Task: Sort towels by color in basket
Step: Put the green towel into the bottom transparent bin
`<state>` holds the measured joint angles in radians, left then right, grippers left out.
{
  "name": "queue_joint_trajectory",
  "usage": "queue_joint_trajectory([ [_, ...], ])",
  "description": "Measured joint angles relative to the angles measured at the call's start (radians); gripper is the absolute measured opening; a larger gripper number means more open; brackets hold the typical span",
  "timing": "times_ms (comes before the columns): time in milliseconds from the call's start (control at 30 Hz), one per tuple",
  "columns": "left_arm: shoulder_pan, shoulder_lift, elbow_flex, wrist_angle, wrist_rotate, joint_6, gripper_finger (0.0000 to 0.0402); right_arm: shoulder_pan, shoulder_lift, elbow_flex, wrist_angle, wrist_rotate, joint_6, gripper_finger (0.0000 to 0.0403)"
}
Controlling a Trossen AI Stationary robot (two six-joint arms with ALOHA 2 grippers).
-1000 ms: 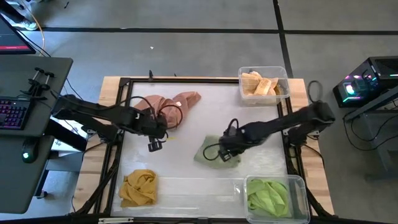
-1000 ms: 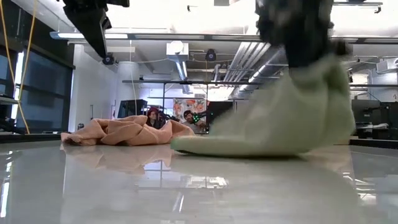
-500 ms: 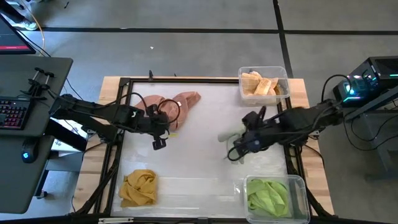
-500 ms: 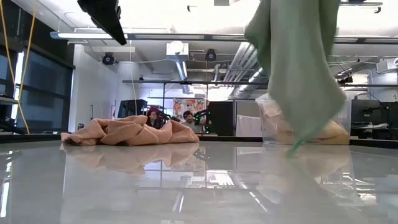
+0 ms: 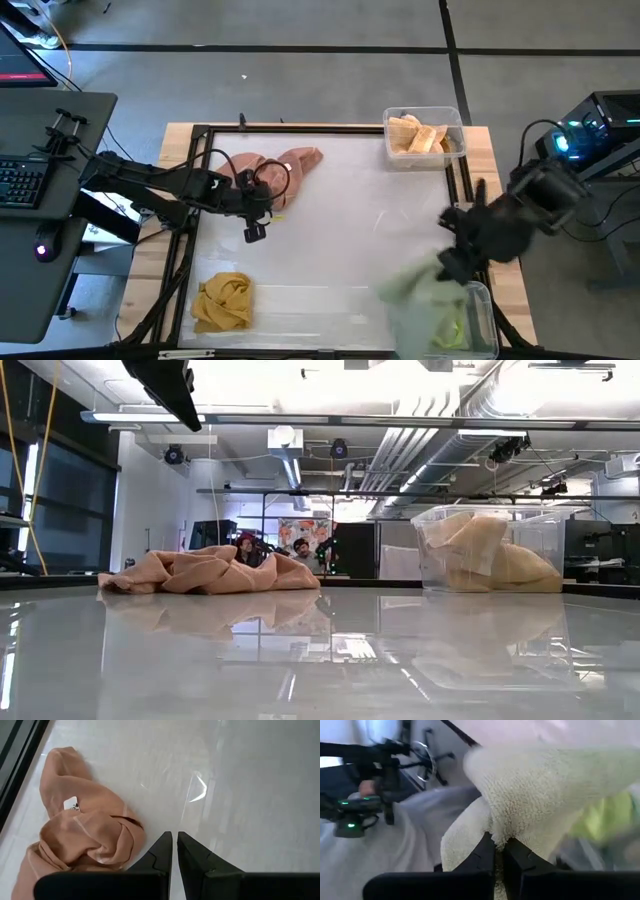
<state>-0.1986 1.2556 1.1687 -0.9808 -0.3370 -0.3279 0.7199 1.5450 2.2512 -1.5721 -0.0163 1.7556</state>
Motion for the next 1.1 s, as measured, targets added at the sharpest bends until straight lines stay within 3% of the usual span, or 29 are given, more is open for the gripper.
queue_joint_trajectory([
  [133, 0.0, 0.0, 0.0, 0.007, -0.009, 0.0, 0.0016, 0.11, -0.004, -0.035, -0.001, -0.047, 0.171, 0.0005],
  [333, 0.002, 0.0, 0.0, 0.041, -0.015, 0.032, 0.0016, 0.223, -0.004, -0.175, 0.0, -0.04, 0.246, 0.0004],
  [567, 0.002, 0.0, 0.0, 0.126, -0.015, 0.077, 0.0016, 0.249, -0.003, -0.365, 0.002, 0.166, 0.26, 0.0006],
  [700, 0.002, 0.0, 0.0, 0.143, -0.014, 0.077, 0.0016, 0.236, -0.003, -0.461, 0.013, 0.193, 0.236, 0.0006],
  [867, 0.002, 0.0, 0.0, 0.142, 0.018, 0.069, 0.0016, 0.248, -0.003, -0.575, 0.174, 0.111, 0.066, 0.0009],
  [1100, 0.001, 0.0, 0.0, 0.142, 0.038, 0.042, 0.0016, 0.292, -0.003, -0.747, 0.263, -0.12, 0.096, 0.001],
])
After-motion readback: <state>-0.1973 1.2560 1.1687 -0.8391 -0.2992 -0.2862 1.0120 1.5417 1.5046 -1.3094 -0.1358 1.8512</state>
